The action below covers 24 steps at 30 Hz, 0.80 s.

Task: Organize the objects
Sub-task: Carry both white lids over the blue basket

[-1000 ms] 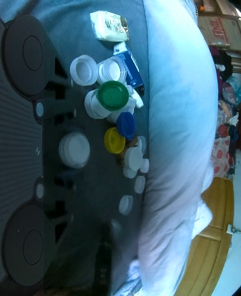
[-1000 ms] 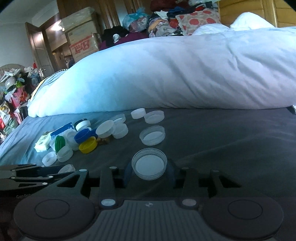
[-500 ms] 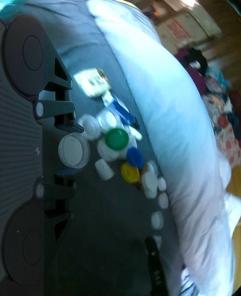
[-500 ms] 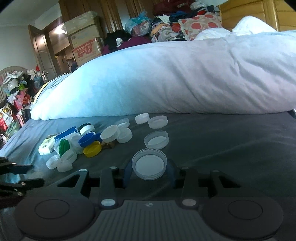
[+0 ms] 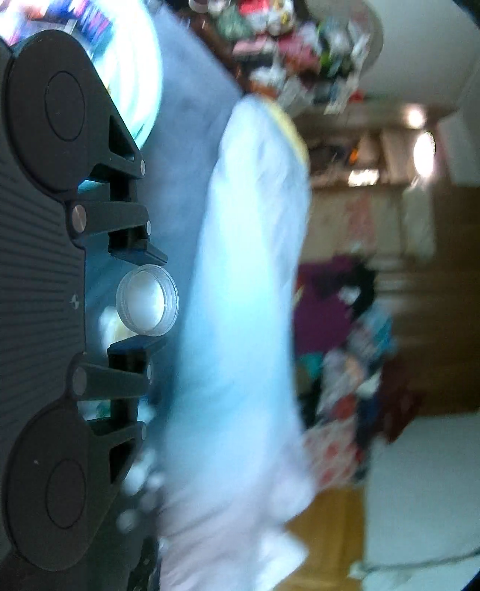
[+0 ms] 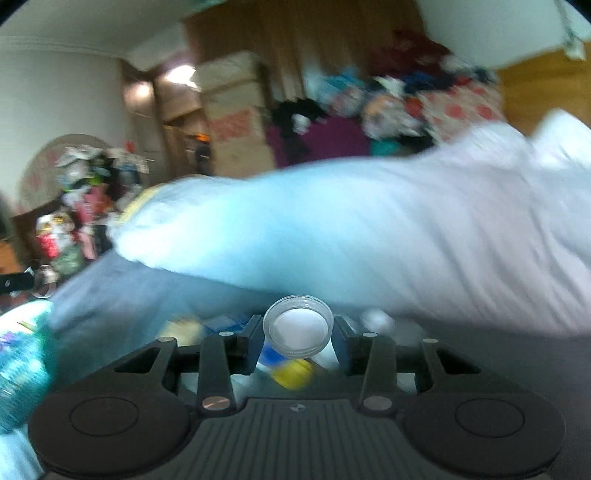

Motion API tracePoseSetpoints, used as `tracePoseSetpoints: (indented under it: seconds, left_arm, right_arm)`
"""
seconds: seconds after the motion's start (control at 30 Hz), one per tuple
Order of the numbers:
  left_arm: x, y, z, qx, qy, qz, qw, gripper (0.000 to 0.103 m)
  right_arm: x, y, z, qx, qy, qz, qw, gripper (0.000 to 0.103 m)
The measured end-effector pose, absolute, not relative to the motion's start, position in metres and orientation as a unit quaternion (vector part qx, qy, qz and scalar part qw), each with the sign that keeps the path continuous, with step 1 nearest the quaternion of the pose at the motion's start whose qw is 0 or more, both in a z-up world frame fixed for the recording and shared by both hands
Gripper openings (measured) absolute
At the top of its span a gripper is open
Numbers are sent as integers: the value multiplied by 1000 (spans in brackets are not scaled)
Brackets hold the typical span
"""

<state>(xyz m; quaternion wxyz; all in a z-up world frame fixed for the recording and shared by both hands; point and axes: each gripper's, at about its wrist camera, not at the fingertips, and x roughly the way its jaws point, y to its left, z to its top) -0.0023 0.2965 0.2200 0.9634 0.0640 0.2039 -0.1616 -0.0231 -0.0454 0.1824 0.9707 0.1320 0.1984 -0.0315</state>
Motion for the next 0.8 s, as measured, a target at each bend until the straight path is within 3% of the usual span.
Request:
tracePoseSetpoints:
  seconds: [0.2,0.47,0.8]
  left_arm:
    - [2,398,274,44,173,-50,983,40]
    - [0,522,307,7,188,74,979,40]
    - [13,576,291,1,259,89,962,40]
  right_arm:
    - [22,39,257,114,175,86,974,42]
    - [79,188,329,80,184,240,950,42]
    - [101,324,360,52,235,318,917,42]
